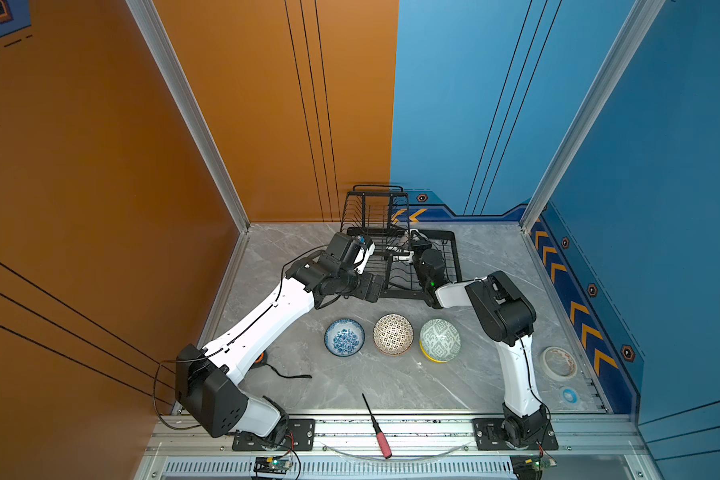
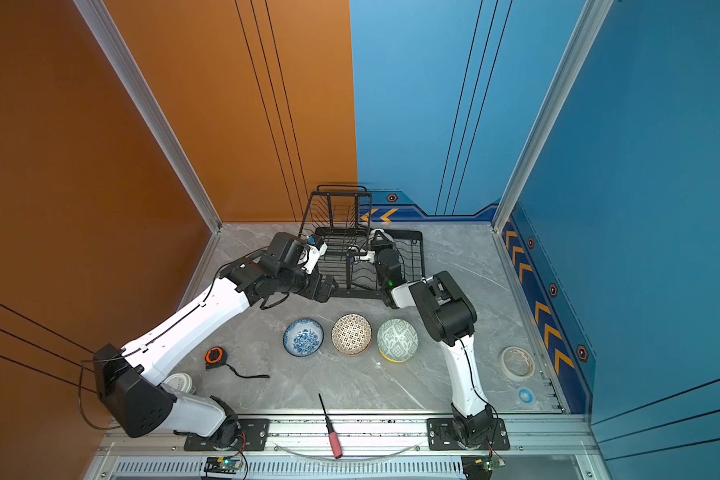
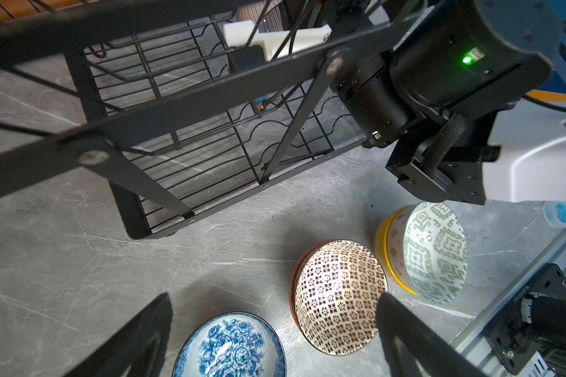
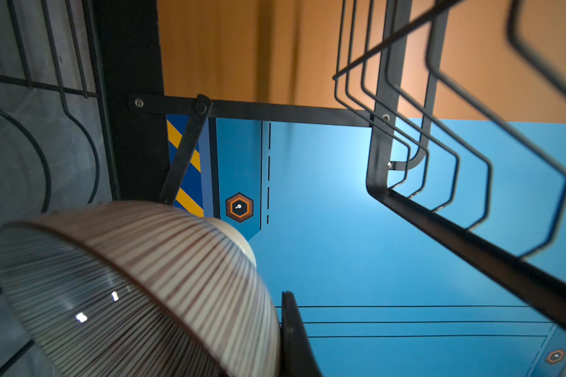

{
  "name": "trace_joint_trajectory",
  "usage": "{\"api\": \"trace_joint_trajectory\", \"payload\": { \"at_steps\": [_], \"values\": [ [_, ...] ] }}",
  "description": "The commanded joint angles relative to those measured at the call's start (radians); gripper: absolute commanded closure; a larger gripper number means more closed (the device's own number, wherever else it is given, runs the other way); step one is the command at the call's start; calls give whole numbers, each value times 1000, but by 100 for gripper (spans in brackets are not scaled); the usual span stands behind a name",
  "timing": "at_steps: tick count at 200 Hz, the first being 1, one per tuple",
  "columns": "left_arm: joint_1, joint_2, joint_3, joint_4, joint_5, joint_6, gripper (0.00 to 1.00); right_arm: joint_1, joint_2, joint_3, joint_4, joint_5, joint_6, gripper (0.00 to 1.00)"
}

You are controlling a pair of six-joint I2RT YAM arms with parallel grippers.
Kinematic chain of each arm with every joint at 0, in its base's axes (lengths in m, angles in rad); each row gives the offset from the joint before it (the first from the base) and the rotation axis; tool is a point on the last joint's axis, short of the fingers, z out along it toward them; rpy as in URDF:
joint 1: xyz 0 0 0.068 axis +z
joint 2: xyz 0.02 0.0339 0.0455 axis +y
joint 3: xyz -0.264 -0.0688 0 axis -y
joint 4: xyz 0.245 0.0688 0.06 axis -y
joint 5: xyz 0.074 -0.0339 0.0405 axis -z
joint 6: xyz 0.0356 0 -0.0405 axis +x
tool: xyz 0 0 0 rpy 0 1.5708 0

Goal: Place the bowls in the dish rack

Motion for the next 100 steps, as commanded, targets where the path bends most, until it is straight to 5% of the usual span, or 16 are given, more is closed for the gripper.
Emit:
{"api": "trace_joint_trajectory", "payload": {
  "at_steps": [1,100],
  "values": [
    [8,-11,4,-3,9,13,2,-2,18,66,62,-21,27,100],
    [7,-17,15,-18,-5,18,2,2,140,235,11,-54,39,100]
  ]
}}
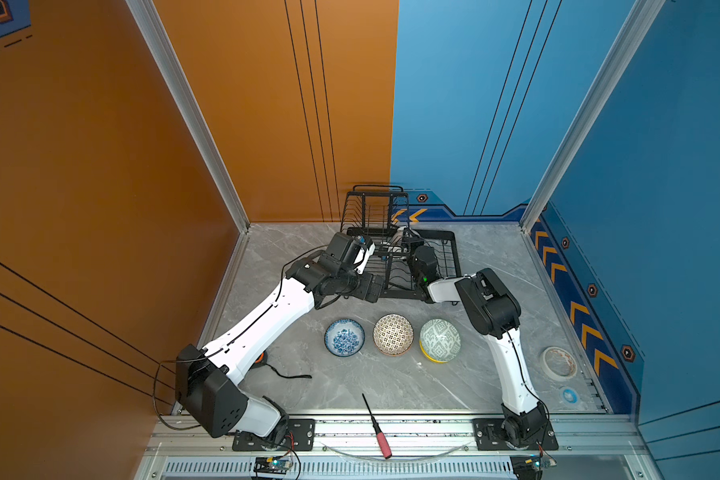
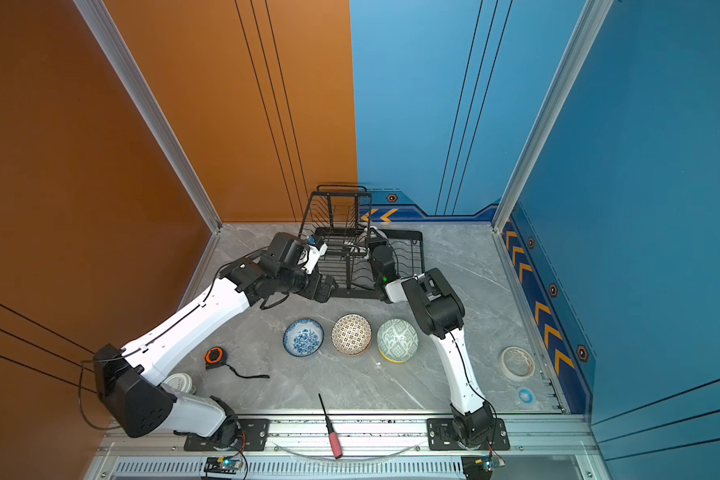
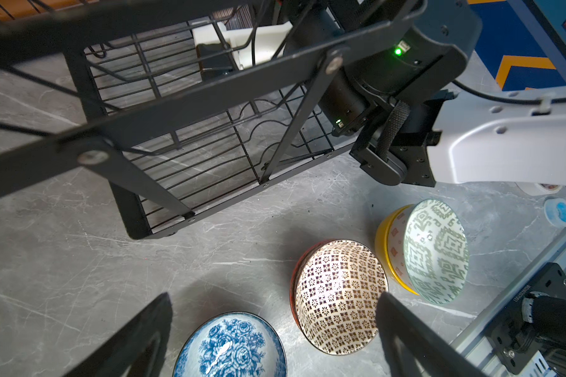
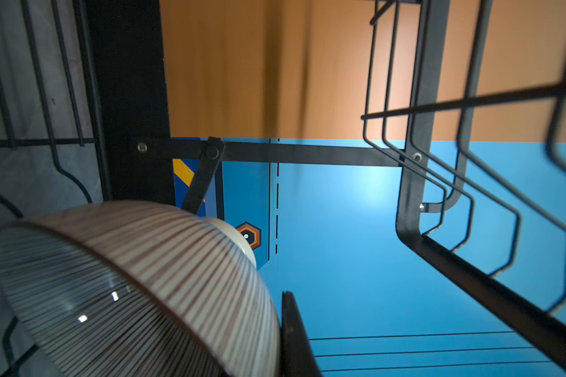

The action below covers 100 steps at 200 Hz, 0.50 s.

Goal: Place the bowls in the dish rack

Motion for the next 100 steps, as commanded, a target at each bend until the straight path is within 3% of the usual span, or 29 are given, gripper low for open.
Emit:
{"api": "trace_joint_trajectory", "payload": {
  "at_steps": [1,100],
  "values": [
    [7,-17,14,-17,-5,15,2,1,6,63,31,-21,33,100],
    [6,-21,13,-23,-7,16,2,-5,104,197,-11,-27,24,100]
  ]
}}
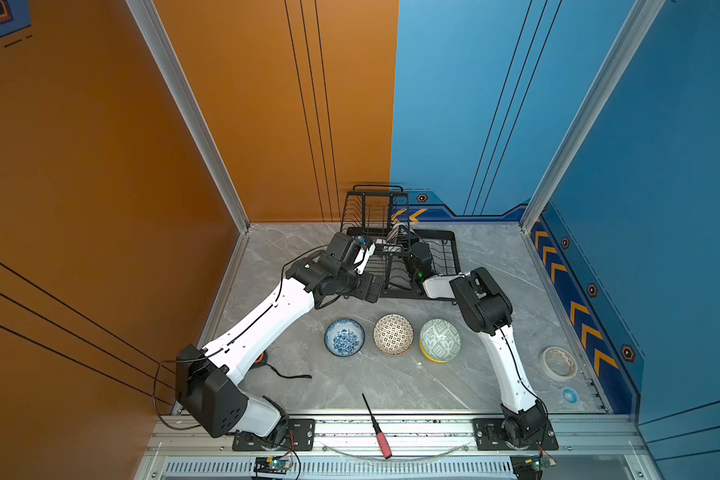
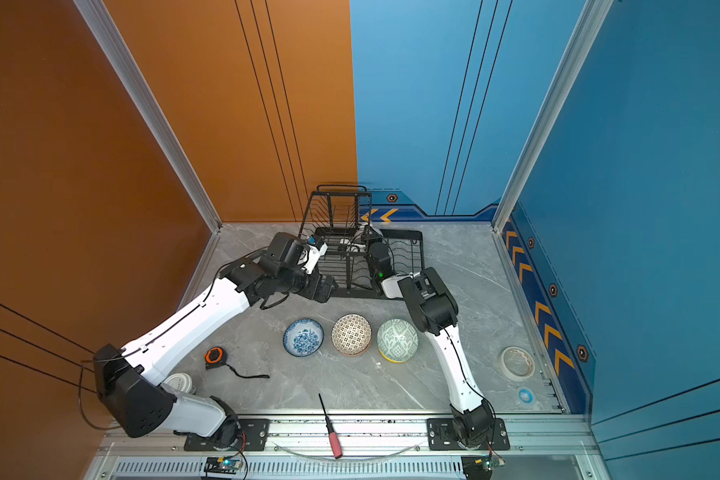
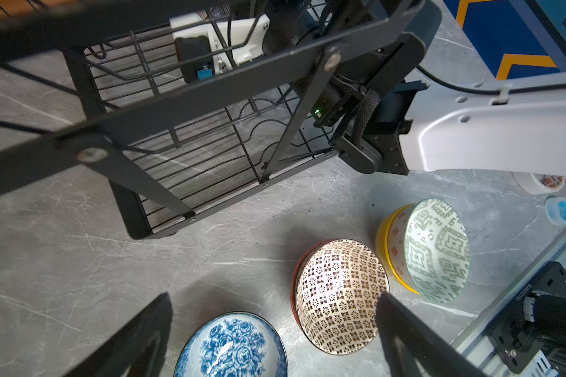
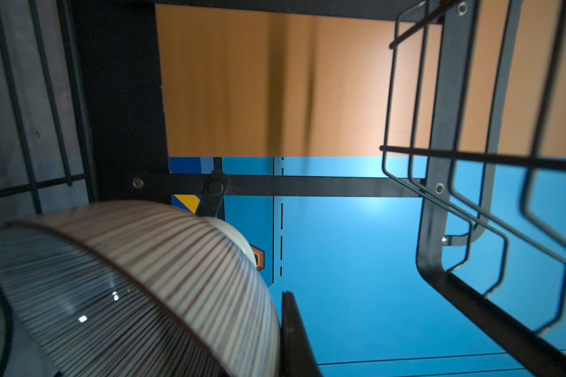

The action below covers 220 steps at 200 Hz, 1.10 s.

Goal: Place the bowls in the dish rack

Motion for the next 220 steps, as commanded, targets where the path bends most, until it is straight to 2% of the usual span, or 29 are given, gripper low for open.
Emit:
{"api": "trace_joint_trajectory", "payload": {
  "at_steps": [1,109,178,220],
  "values": [
    [6,-21,13,-23,-7,12,2,-4,22,66,24,-7,17,100],
    [6,-11,16,-28,-9,15,2,-1,77,118,77,29,-8,100],
    [7,-14,8,-28,-12,18,2,7,-18,27,-140,14,81,100],
    [8,-20,6,-27,-13,19,2,8,-35,42,-224,17,115,100]
  ]
}}
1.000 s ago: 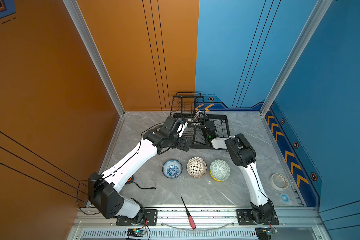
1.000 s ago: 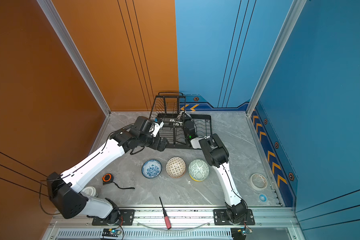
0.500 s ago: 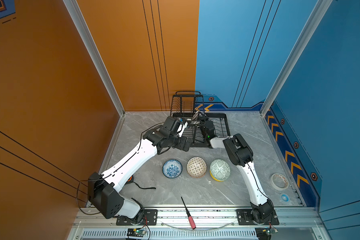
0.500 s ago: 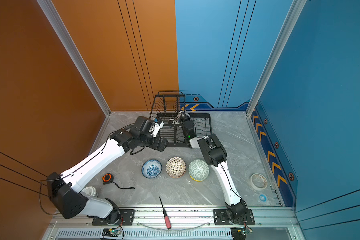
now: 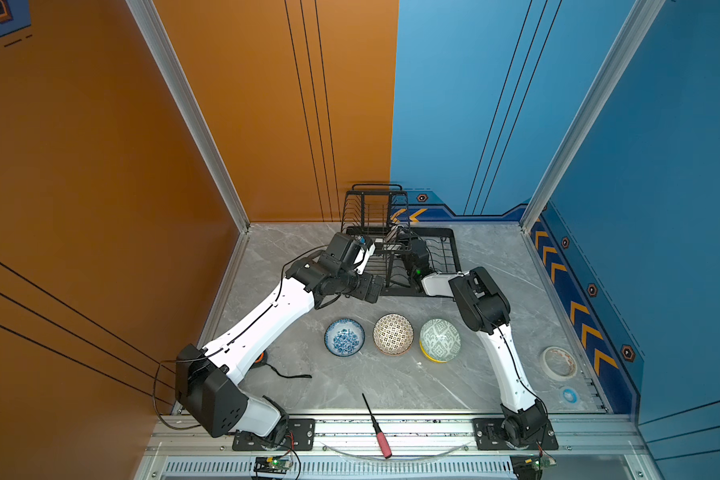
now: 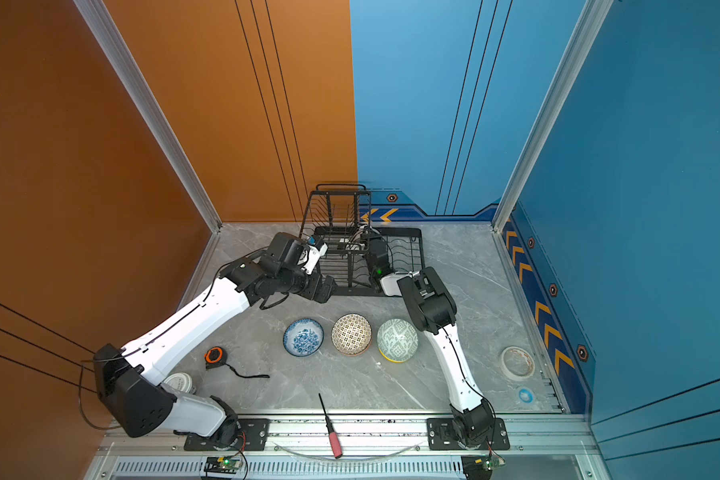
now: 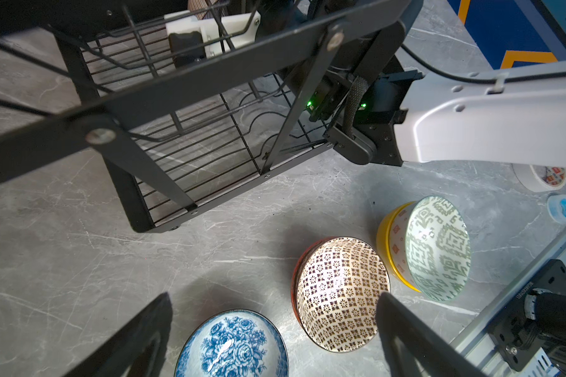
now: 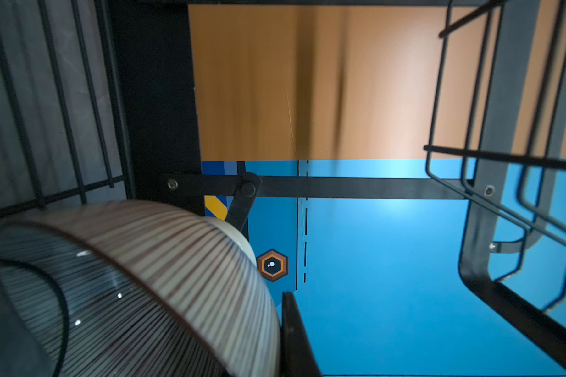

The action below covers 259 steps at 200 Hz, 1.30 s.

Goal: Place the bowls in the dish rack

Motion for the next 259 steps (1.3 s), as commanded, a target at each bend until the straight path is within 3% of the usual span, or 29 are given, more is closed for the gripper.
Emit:
{"api": "trace_joint_trajectory", "payload": {
  "at_steps": [1,56,141,191,203,215,259],
  "values": [
    [7,-19,6,-21,-12,17,2,7,-46,-2,-95,12,48,100],
    [8,-17,5,-21,-14,18,2,11,-35,59,-144,41,59,100],
    [8,-26,-1,-21,-23,19,2,11,-40,79,-154,56,67,79],
    [9,-31,-5,-21,-27,18,2,9,-57,72,-157,59,67,49],
    [8,-32,-6,-21,-27,18,2,10,-65,65,-157,58,67,29],
    [8,-37,-9,-21,-29,18,2,9,-76,48,-139,51,68,1],
    [10,-48,-17,-21,-33,18,2,2,-131,-19,-151,44,77,0]
  ]
}}
